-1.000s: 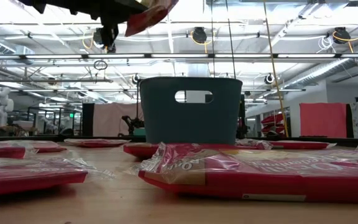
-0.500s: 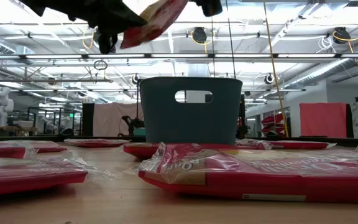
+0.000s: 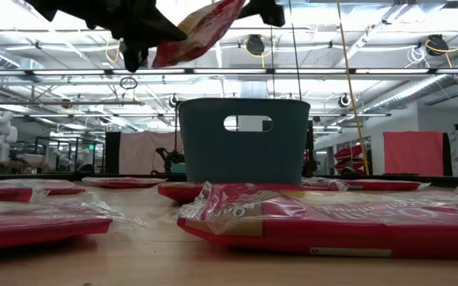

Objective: Sort popcorn bags into baskets
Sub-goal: Put the red popcorn bag into the blue bin

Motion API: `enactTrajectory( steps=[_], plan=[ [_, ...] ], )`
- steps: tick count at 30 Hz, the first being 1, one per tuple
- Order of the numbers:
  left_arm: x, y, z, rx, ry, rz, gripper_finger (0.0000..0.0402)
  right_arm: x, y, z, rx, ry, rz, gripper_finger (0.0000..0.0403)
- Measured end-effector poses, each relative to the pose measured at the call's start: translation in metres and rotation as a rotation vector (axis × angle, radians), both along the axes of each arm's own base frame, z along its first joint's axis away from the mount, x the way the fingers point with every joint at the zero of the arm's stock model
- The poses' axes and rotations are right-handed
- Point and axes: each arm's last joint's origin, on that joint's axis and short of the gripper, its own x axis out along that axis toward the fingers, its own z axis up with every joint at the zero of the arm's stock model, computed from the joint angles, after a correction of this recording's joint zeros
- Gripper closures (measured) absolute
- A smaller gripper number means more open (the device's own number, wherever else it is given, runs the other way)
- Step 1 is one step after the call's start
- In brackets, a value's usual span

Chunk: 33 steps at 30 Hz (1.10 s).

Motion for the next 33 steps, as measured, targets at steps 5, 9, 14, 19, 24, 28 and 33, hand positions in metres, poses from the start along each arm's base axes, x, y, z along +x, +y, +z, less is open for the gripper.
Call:
enactTrajectory(
  steps=[5, 9, 14, 19, 24, 28, 33],
  plan=[
    [0.001, 0.001, -0.005, -0.005, 0.035, 0.005, 0.0376, 0.008, 0.002, -0.015, 0.015, -0.018, -0.007, 0.0172],
    [0.001, 0.001, -0.005, -0.008, 0.031, 0.005, 0.0376, 0.009, 0.006, -0.04, 0.033, 0.066, 0.0, 0.0174],
    [0.001, 0.001, -0.006, 0.003, 0.045, 0.001, 0.0376, 0.009, 0.009, -0.06, 0.057, 0.123, -0.008, 0.0193],
    [0.0, 0.001, -0.007, 0.005, 0.063, -0.002, 0.0376, 0.01, 0.01, -0.059, 0.075, 0.1, -0.014, 0.0214],
    [-0.001, 0.0, -0.01, 0.015, 0.087, -0.008, 0.0376, 0.012, 0.004, -0.054, 0.175, 0.038, 0.033, 0.0217],
    [-0.001, 0.0, -0.01, 0.027, 0.089, -0.014, 0.0376, 0.012, -0.004, -0.052, 0.183, 0.003, 0.072, 0.0218],
    [-0.001, 0.0, -0.009, 0.026, 0.081, -0.014, 0.0376, 0.01, -0.009, -0.053, 0.132, 0.004, 0.093, 0.0218]
  ],
)
